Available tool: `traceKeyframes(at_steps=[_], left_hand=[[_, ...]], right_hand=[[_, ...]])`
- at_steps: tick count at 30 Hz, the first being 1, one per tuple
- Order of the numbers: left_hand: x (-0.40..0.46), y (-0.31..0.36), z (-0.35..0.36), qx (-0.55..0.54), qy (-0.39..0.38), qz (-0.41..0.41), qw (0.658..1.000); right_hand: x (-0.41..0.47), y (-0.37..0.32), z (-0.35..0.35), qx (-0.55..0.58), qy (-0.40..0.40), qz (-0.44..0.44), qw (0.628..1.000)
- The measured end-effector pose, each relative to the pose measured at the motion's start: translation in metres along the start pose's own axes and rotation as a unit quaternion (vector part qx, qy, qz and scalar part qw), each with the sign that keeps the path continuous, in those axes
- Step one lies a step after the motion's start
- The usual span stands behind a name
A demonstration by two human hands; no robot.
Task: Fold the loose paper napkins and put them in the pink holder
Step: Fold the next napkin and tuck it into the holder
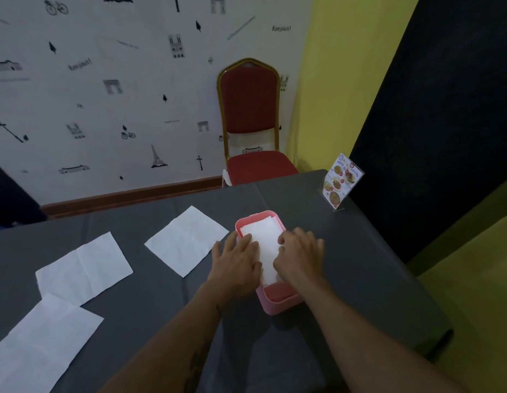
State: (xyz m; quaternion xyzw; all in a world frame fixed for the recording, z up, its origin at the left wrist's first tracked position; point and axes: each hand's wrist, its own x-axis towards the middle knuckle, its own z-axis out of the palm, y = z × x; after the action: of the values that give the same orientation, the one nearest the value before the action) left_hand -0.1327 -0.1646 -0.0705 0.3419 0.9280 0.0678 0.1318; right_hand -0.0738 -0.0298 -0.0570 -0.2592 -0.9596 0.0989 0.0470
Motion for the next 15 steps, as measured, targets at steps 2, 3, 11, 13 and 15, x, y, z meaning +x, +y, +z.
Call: traceKeyframes(at_steps=[2,3,11,13,15], left_hand=[[0.0,0.0,0.001,0.006,0.0,-0.003,1.0],[0.0,0.001,0.001,0.007,0.0,-0.004,1.0],[0.002,-0.003,0.003,0.016,-0.022,0.005,1.0],[0.003,-0.002,0.003,0.018,-0.03,0.006,0.999],[0.003,-0.002,0.003,0.006,-0.024,0.005,1.0]], right_hand=[[-0.002,0.0,0.001,-0.037,-0.026,-0.053,0.998],[-0.004,0.0,0.002,-0.059,-0.039,-0.076,0.995],[-0.01,0.001,0.011,-0.112,-0.087,-0.152,0.978],[-0.009,0.003,0.011,-0.119,-0.12,-0.146,0.975],[-0.009,0.003,0.007,-0.115,-0.131,-0.141,0.974]])
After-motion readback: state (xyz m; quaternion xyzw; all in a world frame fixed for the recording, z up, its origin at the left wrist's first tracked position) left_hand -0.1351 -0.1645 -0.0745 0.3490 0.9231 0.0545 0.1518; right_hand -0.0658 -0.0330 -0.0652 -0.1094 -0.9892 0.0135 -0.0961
